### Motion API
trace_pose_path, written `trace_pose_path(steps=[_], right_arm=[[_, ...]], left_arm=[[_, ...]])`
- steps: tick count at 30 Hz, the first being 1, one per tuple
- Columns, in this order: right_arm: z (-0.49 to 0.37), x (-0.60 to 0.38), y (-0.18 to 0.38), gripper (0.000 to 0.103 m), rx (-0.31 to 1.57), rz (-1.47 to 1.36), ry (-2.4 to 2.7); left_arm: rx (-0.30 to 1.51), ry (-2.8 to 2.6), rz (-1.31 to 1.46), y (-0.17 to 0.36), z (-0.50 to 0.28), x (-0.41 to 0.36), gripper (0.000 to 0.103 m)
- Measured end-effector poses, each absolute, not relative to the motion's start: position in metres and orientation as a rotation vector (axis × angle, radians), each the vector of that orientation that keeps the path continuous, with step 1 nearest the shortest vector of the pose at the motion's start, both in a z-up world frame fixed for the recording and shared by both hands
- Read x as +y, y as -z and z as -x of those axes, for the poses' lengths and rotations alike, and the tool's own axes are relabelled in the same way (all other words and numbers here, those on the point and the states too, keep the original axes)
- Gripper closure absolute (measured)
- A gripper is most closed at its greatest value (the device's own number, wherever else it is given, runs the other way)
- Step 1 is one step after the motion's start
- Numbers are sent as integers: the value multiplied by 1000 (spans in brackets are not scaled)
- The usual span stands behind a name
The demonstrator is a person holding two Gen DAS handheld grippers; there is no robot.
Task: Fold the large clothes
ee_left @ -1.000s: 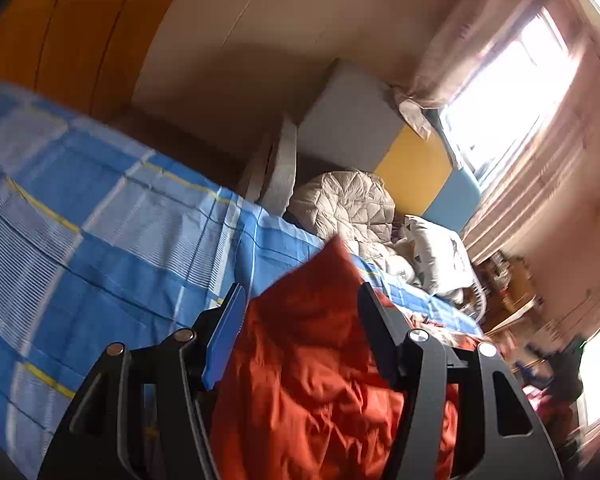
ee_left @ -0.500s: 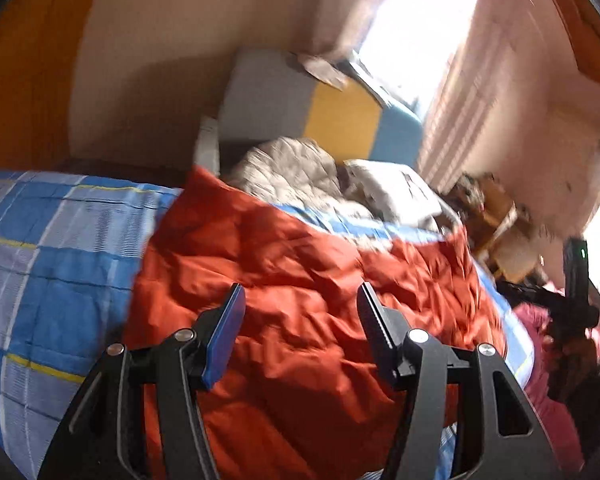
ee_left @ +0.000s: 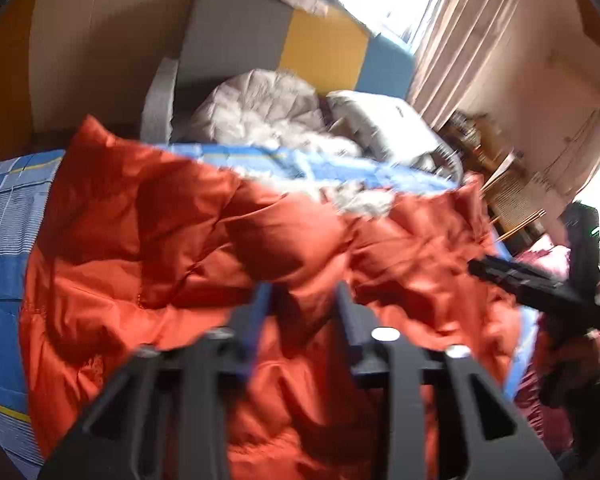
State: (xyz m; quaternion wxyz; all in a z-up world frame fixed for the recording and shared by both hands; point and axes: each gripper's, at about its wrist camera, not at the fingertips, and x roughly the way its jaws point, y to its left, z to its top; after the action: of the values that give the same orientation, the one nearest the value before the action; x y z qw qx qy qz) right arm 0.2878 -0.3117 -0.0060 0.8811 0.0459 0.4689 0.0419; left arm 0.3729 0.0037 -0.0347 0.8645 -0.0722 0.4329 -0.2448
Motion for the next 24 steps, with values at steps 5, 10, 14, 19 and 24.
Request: trace_pose_path(steps=[5,10,14,19,24], right_arm=[[-301,-303,19,90,1004,-24,-67],[-289,-305,0,98,919,-1,-63],[-281,-303,-15,98,832,16,-42],[-292,-302,-11,99,810,40,-3],[-317,-302,18,99,853,64,30]], left_arm=[[862,514,187,41,-368,11,103],[722,507,246,15,-354,28,103],[639,487,248,-4,-354,34,103],[684,424,212,15,-379,31,103],[778,366,199,54,-404,28,103]])
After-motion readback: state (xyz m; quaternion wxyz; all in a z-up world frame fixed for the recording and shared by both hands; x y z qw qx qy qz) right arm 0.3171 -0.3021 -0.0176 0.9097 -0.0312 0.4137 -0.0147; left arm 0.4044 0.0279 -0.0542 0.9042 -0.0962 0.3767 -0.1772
